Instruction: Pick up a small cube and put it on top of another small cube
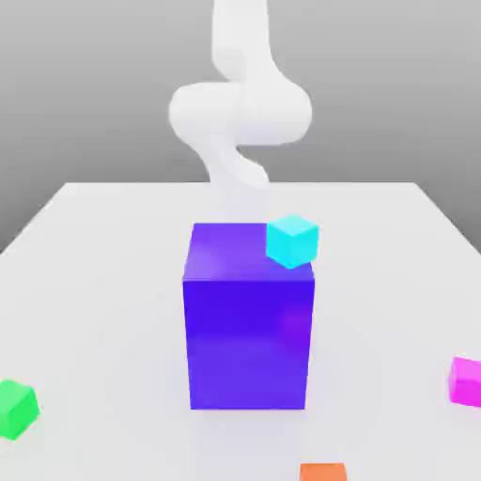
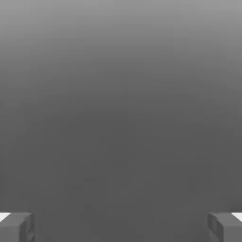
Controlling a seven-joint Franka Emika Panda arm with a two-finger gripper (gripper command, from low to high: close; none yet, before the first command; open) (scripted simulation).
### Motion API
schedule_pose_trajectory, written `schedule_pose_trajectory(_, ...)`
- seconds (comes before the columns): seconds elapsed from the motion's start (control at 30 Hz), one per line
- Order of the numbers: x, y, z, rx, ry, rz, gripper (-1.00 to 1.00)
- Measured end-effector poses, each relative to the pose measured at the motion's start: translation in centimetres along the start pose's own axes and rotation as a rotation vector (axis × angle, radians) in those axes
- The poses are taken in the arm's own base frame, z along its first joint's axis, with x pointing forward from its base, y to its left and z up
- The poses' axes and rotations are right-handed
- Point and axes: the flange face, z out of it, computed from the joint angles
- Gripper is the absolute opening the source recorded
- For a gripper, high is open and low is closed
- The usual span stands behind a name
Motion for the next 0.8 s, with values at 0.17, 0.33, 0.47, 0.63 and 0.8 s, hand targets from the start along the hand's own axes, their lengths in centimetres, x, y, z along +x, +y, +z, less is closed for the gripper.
schedule_pose_trajectory(0.17,-5.1,-3.5,9.6,-0.043,-0.145,-0.203,0.0)
schedule_pose_trajectory(0.33,-12.4,-5.7,17.9,-0.073,-0.285,-0.409,0.0)
schedule_pose_trajectory(0.47,-19.5,-6.5,23.6,-0.09,-0.397,-0.577,0.0)
schedule_pose_trajectory(0.63,-30.4,-6.1,28.9,-0.095,-0.543,-0.811,0.0)
schedule_pose_trajectory(0.8,-40.1,-3.1,33.2,-0.109,-0.683,-1.01,0.0)
